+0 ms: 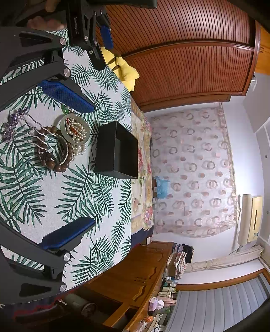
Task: Organize jewelry
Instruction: 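Grasp the silver hairpins with the right tool while the left tool approaches the jade bangle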
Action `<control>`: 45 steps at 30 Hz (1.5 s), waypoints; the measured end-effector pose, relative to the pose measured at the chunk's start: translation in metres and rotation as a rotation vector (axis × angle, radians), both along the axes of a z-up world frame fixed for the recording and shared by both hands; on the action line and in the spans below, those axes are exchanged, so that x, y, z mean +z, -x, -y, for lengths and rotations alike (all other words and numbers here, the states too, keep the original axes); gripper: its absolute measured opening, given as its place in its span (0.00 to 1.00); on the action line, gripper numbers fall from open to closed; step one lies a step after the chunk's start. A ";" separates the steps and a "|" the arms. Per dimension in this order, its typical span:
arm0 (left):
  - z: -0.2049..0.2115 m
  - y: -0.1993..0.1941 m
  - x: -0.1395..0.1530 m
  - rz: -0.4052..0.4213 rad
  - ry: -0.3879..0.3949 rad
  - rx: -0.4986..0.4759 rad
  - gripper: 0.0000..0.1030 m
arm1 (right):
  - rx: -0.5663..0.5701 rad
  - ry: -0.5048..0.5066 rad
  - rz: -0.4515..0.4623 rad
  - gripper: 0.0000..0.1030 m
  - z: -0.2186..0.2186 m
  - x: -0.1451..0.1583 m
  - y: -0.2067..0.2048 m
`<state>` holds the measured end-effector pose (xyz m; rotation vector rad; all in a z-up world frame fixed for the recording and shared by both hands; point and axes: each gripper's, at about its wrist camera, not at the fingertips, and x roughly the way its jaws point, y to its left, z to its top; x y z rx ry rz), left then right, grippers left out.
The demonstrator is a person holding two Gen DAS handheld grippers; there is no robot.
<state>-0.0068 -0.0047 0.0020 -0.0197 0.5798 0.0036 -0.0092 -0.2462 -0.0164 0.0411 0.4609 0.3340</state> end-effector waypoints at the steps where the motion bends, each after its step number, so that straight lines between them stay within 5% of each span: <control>1: 0.001 0.000 -0.001 -0.003 0.000 -0.001 0.94 | 0.001 -0.001 -0.002 0.98 0.000 0.001 0.000; 18: -0.014 -0.001 -0.038 -0.113 -0.007 -0.055 0.94 | 0.105 0.064 -0.150 0.97 -0.030 -0.044 0.008; 30: -0.016 -0.001 -0.060 -0.171 0.010 -0.079 0.94 | 0.197 0.085 -0.302 0.82 -0.053 -0.079 0.003; 39: -0.018 0.001 -0.064 -0.180 0.022 -0.082 0.94 | 0.241 0.052 -0.379 0.63 -0.060 -0.086 -0.002; 45: -0.020 -0.002 -0.068 -0.190 0.023 -0.082 0.94 | 0.226 0.058 -0.373 0.36 -0.061 -0.083 -0.008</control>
